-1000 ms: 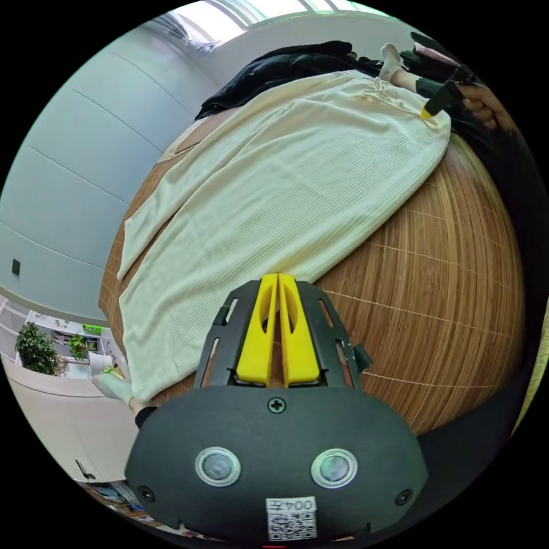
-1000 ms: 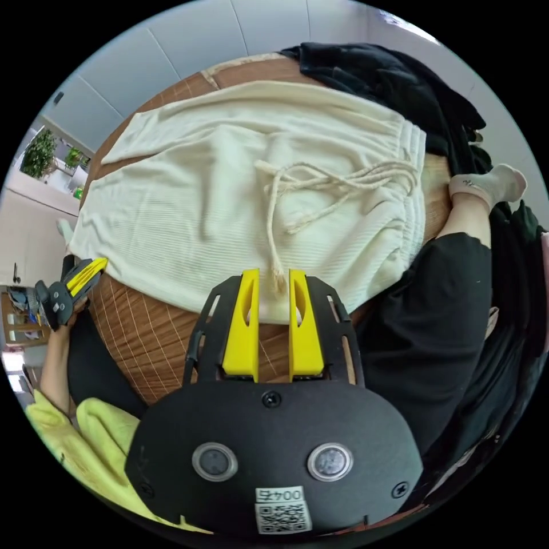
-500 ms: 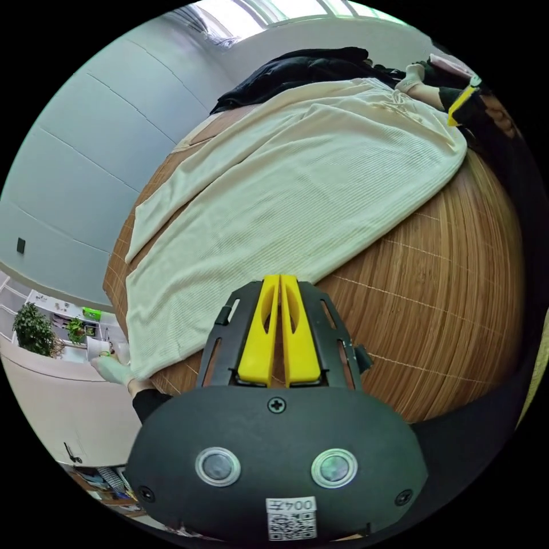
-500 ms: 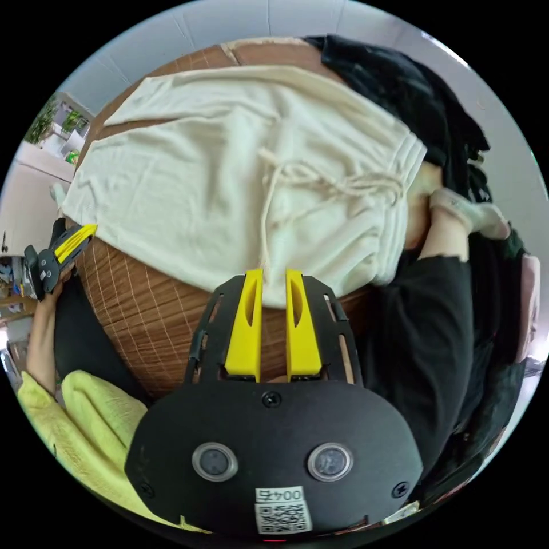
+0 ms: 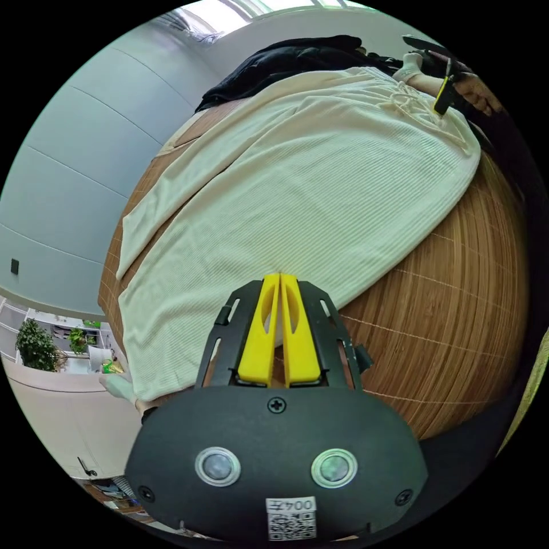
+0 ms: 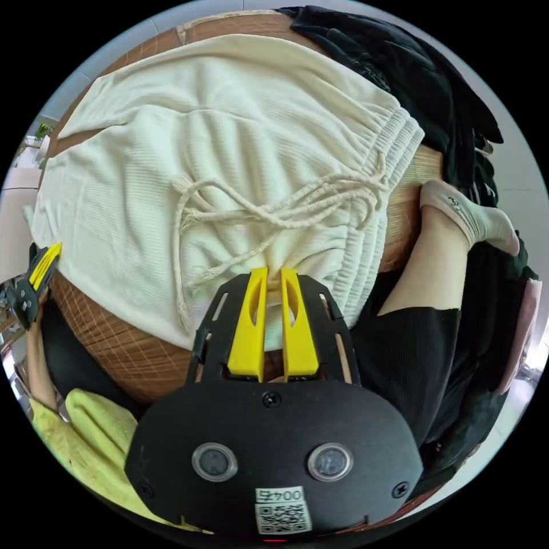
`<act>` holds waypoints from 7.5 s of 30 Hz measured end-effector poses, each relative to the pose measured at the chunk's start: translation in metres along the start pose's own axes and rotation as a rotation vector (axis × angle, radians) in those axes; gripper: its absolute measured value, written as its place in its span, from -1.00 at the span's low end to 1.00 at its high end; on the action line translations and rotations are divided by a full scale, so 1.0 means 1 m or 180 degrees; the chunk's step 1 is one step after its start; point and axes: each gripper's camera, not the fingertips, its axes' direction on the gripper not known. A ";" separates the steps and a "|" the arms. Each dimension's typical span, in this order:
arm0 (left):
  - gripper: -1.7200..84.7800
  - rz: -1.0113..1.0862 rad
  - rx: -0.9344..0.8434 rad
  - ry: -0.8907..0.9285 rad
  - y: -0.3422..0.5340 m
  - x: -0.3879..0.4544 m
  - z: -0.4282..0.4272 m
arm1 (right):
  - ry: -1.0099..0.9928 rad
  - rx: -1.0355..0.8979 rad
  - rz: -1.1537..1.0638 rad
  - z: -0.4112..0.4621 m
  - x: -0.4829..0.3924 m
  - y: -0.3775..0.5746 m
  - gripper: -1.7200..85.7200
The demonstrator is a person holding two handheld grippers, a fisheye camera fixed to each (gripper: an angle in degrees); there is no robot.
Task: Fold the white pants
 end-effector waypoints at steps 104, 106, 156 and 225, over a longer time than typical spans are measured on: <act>-0.94 -0.1384 -0.0198 -0.0382 -0.076 0.041 -0.105 | -0.0239 0.1186 -0.0436 0.006 -0.090 0.114 -0.85; -0.94 -0.1299 -0.0161 -0.0637 -0.078 0.041 -0.154 | -0.0331 0.1424 -0.0374 -0.004 -0.083 0.127 -0.85; -0.94 -0.1329 -0.0840 -0.0191 0.002 -0.212 0.013 | -0.0359 0.2405 -0.0202 -0.026 0.011 0.231 -0.88; -0.93 -0.1311 -0.0484 -0.0523 -0.110 -0.308 0.086 | -0.0262 0.1339 -0.3166 -0.177 -0.352 -0.274 -0.83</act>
